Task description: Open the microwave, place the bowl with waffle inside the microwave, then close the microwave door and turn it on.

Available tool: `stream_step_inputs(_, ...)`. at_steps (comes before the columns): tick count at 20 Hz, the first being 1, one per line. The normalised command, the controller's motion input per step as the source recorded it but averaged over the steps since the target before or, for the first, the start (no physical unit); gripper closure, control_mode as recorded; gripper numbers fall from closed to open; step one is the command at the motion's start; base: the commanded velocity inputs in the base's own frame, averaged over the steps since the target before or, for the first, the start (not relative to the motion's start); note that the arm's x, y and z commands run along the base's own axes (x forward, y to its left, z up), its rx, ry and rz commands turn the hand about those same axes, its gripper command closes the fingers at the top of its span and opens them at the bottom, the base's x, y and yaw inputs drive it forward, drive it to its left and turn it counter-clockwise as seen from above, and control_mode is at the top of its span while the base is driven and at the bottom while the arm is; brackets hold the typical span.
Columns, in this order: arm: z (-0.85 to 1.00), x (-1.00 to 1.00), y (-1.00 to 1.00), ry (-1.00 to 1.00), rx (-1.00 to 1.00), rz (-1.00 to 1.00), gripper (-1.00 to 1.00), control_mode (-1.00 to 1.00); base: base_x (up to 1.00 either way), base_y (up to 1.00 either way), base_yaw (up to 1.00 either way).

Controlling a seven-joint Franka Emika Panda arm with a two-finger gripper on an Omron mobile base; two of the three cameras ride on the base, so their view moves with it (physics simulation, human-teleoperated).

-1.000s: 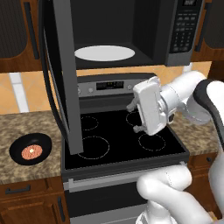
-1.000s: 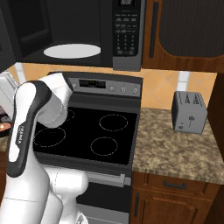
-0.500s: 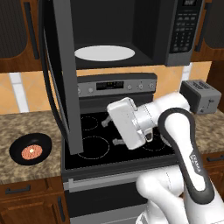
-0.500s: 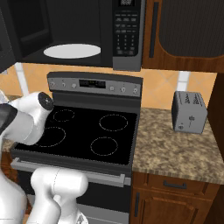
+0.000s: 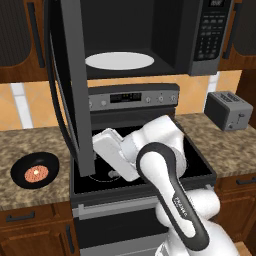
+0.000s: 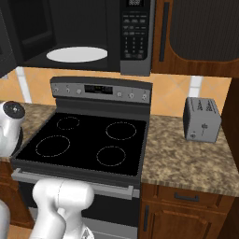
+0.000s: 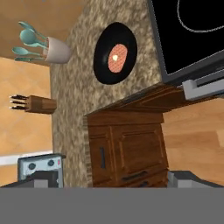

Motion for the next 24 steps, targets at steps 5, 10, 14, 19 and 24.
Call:
stream_step_inputs(5, -0.29, 0.44, 0.09, -0.01, -0.01, -0.13, -1.00, -1.00, 0.00, 0.00, 0.00)
stream_step_inputs(10, -0.29, 0.39, 0.02, 0.01, -0.01, -0.01, -1.00, -1.00, 0.00, 0.00, 0.00)
stream_step_inputs(14, -0.14, 0.41, 0.05, 0.01, -0.01, 0.00, -1.00, -1.00, 0.00, 0.00, 0.00)
stream_step_inputs(19, -0.20, 0.48, 0.23, 0.00, 0.00, 0.00, -1.00, -1.00, 0.00, 0.00, 0.00)
stream_step_inputs(24, -0.30, 0.24, 0.39, 0.00, -0.03, 0.00, -1.00, -1.00, 0.00, 0.00, 0.00)
